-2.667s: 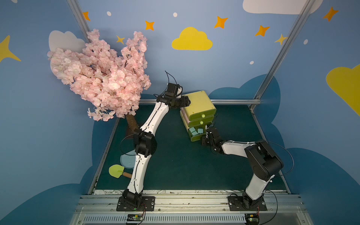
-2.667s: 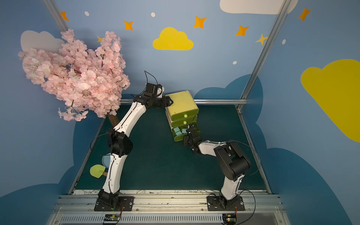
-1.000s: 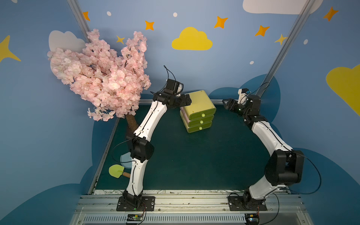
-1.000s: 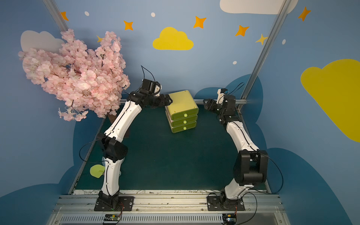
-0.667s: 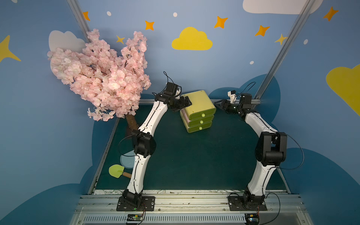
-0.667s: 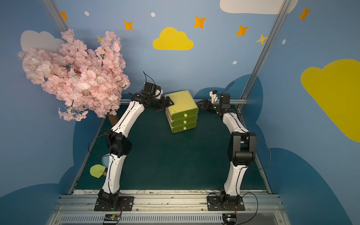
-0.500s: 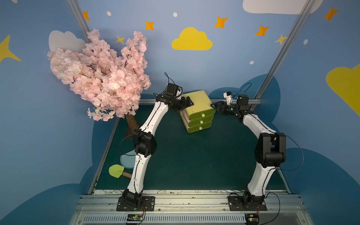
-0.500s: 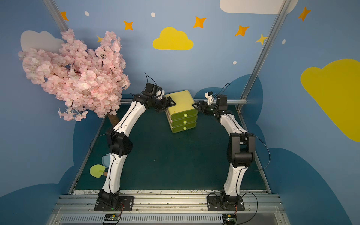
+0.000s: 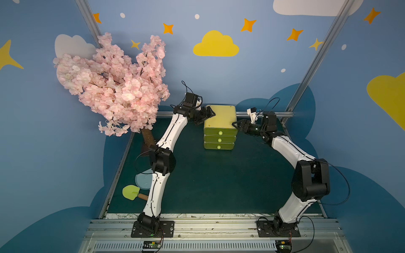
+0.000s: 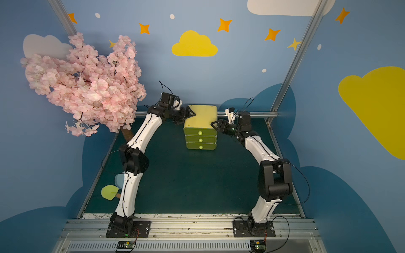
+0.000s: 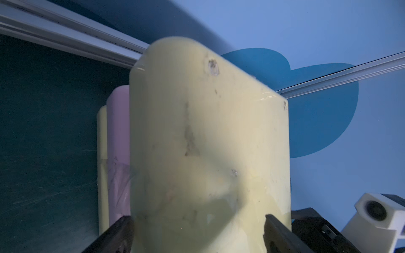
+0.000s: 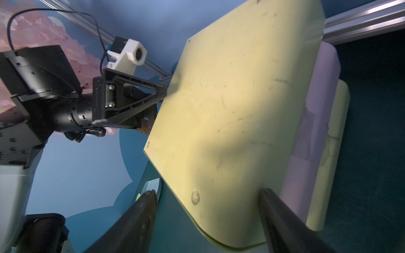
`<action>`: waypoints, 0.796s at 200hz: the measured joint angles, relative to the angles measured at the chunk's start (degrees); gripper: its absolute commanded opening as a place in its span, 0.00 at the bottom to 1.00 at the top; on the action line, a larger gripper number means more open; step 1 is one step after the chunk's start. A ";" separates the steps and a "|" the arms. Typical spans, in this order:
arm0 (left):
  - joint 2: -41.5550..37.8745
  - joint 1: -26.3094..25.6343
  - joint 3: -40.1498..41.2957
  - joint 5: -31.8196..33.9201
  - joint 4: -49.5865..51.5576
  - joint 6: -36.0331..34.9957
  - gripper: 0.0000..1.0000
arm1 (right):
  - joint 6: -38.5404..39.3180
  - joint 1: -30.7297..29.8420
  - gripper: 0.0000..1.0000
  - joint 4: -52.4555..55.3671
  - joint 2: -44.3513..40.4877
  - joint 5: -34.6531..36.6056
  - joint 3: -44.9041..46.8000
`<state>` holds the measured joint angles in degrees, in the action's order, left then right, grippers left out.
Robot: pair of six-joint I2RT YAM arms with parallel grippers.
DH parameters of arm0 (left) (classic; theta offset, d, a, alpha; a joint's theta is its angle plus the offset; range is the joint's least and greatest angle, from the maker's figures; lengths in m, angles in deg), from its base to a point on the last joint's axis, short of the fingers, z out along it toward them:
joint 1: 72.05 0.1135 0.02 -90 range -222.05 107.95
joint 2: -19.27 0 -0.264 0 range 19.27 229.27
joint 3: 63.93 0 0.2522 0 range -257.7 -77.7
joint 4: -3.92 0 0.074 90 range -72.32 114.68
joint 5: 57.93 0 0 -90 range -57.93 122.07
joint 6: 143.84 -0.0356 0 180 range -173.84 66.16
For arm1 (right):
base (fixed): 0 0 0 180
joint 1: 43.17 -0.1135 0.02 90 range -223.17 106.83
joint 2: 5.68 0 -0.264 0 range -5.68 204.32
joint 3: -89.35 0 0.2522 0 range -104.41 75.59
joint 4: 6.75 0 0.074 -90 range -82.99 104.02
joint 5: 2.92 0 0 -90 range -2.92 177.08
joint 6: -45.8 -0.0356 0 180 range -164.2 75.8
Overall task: Place the plugs into the drawer by color
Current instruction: Adjust the storage box at the center of the board, then reset both arms
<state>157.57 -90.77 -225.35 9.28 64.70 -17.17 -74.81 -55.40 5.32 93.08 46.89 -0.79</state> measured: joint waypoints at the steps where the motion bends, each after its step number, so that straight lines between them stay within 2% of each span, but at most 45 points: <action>1: 0.00 0.00 0.00 0.04 0.00 -0.09 0.92 | 0.00 -0.02 0.79 0.00 -0.07 0.04 0.07; 33: -1.11 -1.25 0.98 2.71 1.95 -5.29 0.93 | 2.86 -0.09 0.88 3.76 -4.13 2.14 2.54; 53: -7.13 -2.82 8.46 6.86 3.39 -9.81 0.96 | 6.40 1.03 0.91 8.83 -9.62 6.40 4.76; 63: -13.07 -3.89 15.91 10.47 2.86 -12.41 1.00 | 7.65 2.47 0.93 10.45 -13.88 9.94 7.04; 89: -32.22 -6.23 37.42 16.98 -3.74 -16.94 1.00 | 8.94 6.82 0.97 10.51 -27.06 22.38 16.52; 109: -48.57 -6.91 56.52 20.31 -15.56 -19.04 1.00 | 12.26 7.52 0.98 5.95 -37.27 32.48 27.85; 124: -58.40 -6.71 70.38 22.03 -26.14 -21.16 1.00 | 15.58 7.41 0.97 3.72 -41.70 39.58 35.10; 143: -65.44 -6.43 85.90 23.32 -37.22 -24.98 1.00 | 20.09 7.23 0.97 0.74 -43.93 47.36 43.04; 159: -66.86 -6.38 98.16 25.88 -45.18 -29.51 1.00 | 24.70 7.28 0.97 -5.29 -43.93 50.62 50.05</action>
<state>90.71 -97.16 -127.19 35.16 19.52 -46.68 -50.11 -48.12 0.03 49.15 97.51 49.26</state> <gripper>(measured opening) 0.998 0.972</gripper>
